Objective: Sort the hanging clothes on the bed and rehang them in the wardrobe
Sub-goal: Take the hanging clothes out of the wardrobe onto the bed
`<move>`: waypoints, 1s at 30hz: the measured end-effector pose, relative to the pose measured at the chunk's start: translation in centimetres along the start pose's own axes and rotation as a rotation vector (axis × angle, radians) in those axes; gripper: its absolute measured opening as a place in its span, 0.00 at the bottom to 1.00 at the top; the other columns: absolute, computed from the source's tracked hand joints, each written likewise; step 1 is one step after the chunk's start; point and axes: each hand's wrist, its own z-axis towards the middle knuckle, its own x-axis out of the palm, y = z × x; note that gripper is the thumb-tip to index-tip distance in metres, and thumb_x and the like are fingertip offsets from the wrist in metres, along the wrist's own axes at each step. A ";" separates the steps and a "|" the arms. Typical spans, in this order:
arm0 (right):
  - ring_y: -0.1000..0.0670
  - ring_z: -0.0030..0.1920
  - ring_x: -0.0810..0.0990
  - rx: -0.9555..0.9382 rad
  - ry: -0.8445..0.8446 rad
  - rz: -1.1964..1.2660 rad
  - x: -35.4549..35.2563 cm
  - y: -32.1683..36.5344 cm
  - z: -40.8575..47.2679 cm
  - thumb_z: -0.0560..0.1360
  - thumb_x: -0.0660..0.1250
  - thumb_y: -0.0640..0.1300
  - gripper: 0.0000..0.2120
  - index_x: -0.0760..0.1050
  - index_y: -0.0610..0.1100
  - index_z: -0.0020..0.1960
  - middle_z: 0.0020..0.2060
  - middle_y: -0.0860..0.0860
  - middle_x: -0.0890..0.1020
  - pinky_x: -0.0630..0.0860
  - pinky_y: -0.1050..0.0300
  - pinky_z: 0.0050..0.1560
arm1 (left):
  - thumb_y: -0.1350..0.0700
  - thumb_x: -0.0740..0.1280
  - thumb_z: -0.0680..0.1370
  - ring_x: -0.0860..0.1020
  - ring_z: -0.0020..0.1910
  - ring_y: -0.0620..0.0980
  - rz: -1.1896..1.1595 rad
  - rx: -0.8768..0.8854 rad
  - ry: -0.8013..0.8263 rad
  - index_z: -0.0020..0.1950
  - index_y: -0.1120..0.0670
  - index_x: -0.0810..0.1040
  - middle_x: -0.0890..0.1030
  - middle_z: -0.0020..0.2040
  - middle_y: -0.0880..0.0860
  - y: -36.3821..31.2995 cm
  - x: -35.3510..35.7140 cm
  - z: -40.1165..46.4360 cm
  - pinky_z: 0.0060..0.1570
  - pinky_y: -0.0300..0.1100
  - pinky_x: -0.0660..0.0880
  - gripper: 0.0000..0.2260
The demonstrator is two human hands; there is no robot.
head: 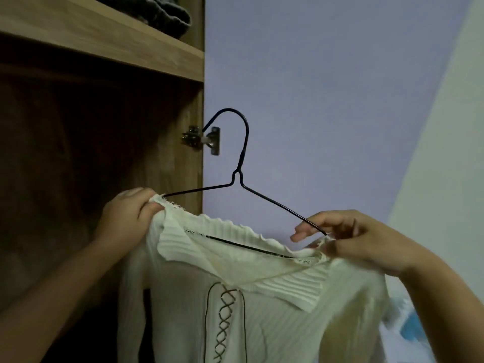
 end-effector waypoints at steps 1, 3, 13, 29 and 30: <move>0.54 0.48 0.81 0.027 -0.034 -0.039 -0.7 0.1 -1.9 0.70 0.65 0.32 0.19 0.80 0.49 0.55 0.52 0.47 0.84 0.74 0.65 0.47 | 0.50 0.57 0.73 0.72 0.38 0.54 -0.021 0.017 -0.026 0.38 0.61 0.76 0.74 0.35 0.53 -1.6 0.6 -0.6 0.37 0.45 0.66 0.16; 0.55 0.44 0.79 0.097 -0.130 -0.104 -1.9 0.3 -5.7 0.72 0.68 0.32 0.18 0.82 0.51 0.55 0.48 0.48 0.85 0.74 0.66 0.47 | 0.47 0.53 0.71 0.71 0.35 0.53 -0.081 0.058 -0.057 0.36 0.61 0.75 0.74 0.34 0.53 -4.6 1.6 -1.7 0.35 0.43 0.64 0.19; 0.53 0.31 0.66 0.302 -0.880 -0.766 -4.2 -2.6 -20.9 0.74 0.64 0.38 0.13 0.69 0.48 0.32 0.27 0.50 0.72 0.64 0.60 0.35 | 0.47 0.63 0.69 0.74 0.36 0.55 -0.356 0.088 0.074 0.37 0.59 0.77 0.74 0.31 0.50 -19.0 7.4 -5.6 0.36 0.44 0.66 0.14; 0.53 0.31 0.74 0.654 -1.551 -0.995 1.4 -2.3 -33.5 0.74 0.67 0.34 0.06 0.77 0.42 0.39 0.28 0.55 0.75 0.67 0.57 0.31 | 0.48 0.68 0.69 0.76 0.34 0.47 -0.849 0.535 0.436 0.34 0.47 0.76 0.78 0.32 0.48 -32.8 17.6 -7.0 0.35 0.38 0.68 0.06; 0.51 0.32 0.75 0.693 -1.582 -0.999 2.2 -2.2 -34.4 0.73 0.67 0.33 0.07 0.77 0.42 0.39 0.29 0.54 0.76 0.69 0.55 0.33 | 0.50 0.70 0.69 0.76 0.34 0.49 -0.883 0.556 0.463 0.31 0.45 0.75 0.78 0.32 0.48 -33.8 18.0 -7.5 0.36 0.39 0.69 0.07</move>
